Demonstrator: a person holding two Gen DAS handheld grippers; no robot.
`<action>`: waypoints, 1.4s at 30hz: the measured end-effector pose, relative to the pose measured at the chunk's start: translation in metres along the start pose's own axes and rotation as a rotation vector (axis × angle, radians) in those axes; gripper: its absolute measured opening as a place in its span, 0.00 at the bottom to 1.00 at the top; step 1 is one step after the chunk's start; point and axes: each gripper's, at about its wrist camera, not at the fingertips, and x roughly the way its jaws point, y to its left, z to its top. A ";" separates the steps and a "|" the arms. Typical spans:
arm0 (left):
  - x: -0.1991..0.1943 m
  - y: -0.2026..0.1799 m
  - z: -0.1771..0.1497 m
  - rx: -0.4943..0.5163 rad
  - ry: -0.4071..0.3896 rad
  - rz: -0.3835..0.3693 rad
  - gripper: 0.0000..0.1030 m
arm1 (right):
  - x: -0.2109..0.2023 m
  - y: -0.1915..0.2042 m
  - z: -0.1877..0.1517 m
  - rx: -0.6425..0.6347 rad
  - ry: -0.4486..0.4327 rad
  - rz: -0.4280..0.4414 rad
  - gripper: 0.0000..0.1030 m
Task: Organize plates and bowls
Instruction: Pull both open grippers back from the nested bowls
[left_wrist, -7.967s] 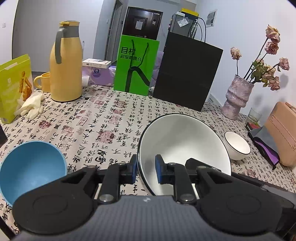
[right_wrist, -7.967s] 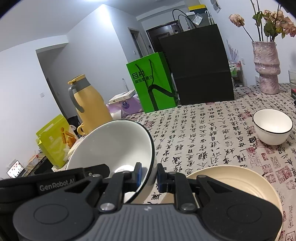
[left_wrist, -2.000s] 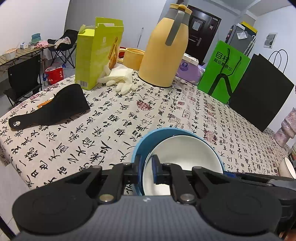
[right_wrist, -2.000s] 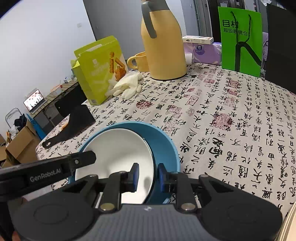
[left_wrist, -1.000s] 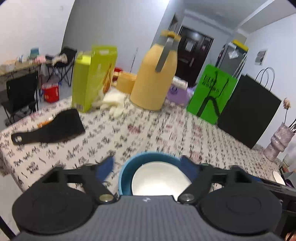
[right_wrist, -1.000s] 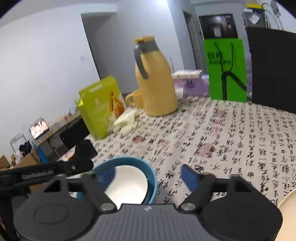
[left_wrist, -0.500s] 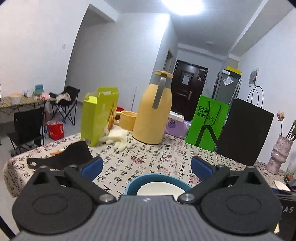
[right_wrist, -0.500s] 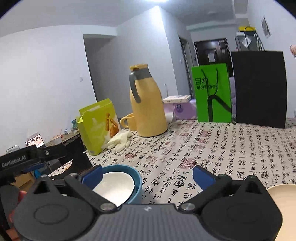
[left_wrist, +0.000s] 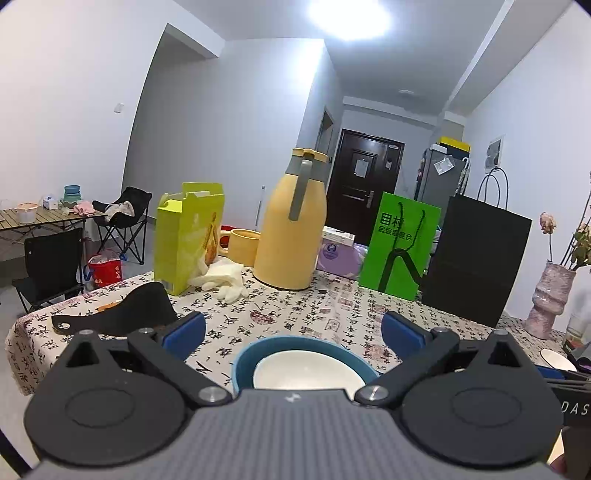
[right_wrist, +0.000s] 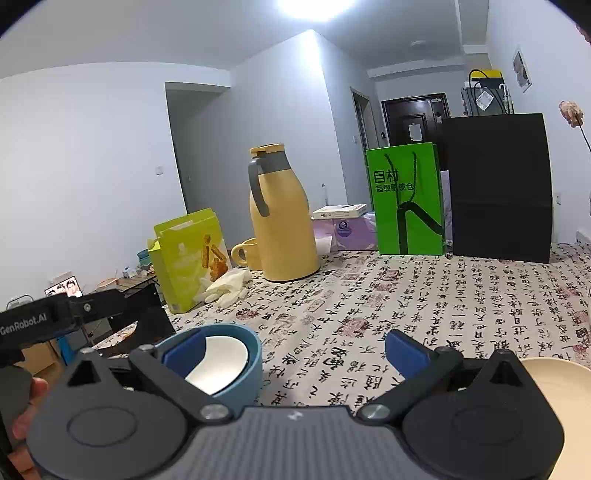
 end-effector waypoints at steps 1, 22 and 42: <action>-0.001 -0.002 -0.001 0.004 -0.001 0.000 1.00 | -0.002 -0.001 -0.001 0.000 -0.002 -0.001 1.00; -0.007 -0.027 -0.011 0.037 0.005 -0.047 1.00 | -0.029 -0.025 -0.010 0.027 -0.030 -0.011 1.00; 0.002 -0.072 -0.011 0.055 0.008 -0.113 1.00 | -0.053 -0.065 -0.004 0.024 -0.069 -0.064 1.00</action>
